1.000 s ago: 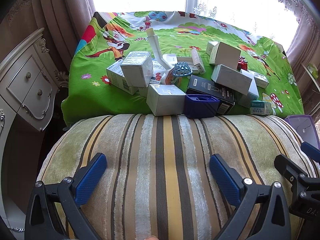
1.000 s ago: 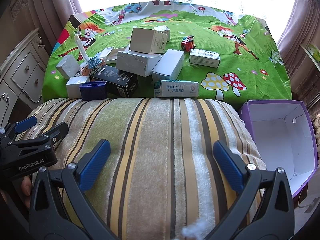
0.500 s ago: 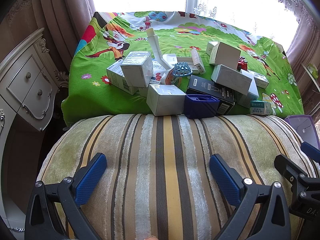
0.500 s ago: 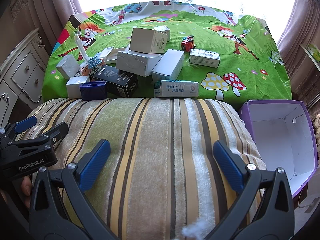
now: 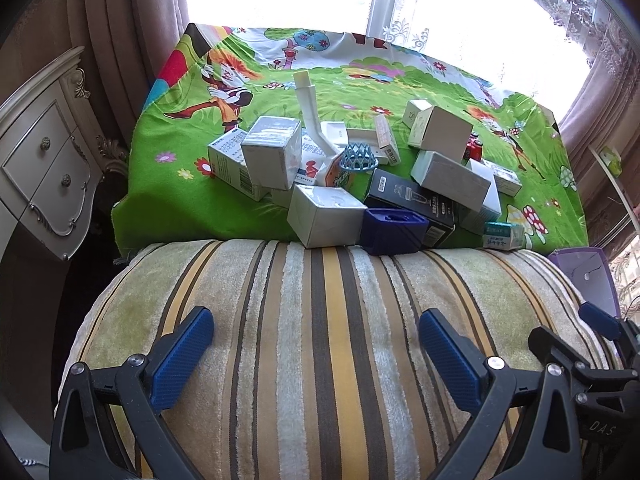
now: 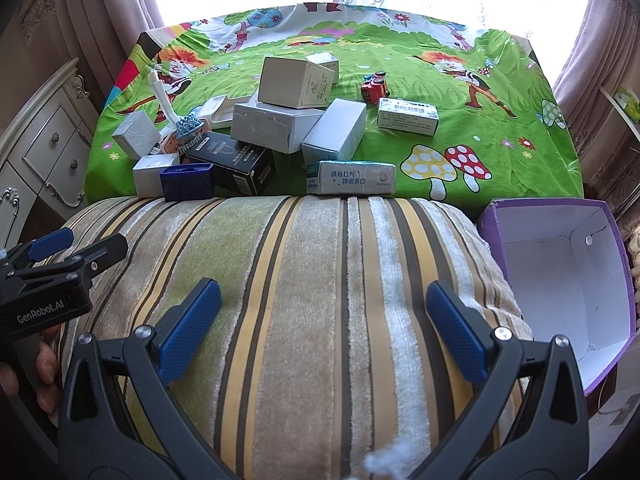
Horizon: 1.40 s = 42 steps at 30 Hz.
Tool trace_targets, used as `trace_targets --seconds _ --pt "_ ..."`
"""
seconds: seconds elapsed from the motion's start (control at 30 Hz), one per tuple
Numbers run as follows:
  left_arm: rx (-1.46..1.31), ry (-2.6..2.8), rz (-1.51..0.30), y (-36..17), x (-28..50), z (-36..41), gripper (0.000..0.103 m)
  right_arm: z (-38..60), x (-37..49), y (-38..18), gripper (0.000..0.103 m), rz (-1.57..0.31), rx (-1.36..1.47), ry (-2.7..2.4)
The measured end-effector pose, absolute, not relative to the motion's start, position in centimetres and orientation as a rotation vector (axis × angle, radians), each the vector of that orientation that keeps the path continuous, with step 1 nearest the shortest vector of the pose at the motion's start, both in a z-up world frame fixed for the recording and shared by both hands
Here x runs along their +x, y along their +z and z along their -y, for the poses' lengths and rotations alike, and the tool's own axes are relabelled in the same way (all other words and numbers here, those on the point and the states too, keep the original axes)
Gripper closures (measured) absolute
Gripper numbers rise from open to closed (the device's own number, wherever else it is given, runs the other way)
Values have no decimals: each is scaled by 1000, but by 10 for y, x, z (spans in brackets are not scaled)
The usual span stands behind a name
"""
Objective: Organize rigid objects
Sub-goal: 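Reach into the pile and grasp a small white box with the left tool, then grasp the beige barcode box with the right tool while the left tool holds the white box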
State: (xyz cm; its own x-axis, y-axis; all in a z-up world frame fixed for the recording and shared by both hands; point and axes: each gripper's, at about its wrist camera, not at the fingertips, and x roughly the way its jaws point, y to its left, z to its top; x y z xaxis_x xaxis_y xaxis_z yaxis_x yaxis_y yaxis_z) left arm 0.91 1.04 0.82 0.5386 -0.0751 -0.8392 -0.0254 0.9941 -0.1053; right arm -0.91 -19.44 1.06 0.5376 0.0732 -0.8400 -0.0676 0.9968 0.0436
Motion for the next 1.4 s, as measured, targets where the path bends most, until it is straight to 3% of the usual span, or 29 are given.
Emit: trace_targets --seconds 0.17,0.57,0.63,0.93,1.2,1.4 --pt "-209 -25 -967 20 30 -32 2 195 -10 10 0 -988 7 89" --pt "-136 -4 -996 11 110 -50 18 196 1 7 0 -1016 8 114" --pt "-137 -6 -1008 7 116 -51 32 196 3 7 0 -1021 8 120" --pt "-151 -36 -1020 0 121 -51 63 203 9 10 0 -1094 23 200" --pt "-182 -52 -1004 0 118 -55 67 210 15 19 0 -1105 77 264" --pt "-218 -46 -962 5 110 -62 67 216 45 47 0 -996 100 280"
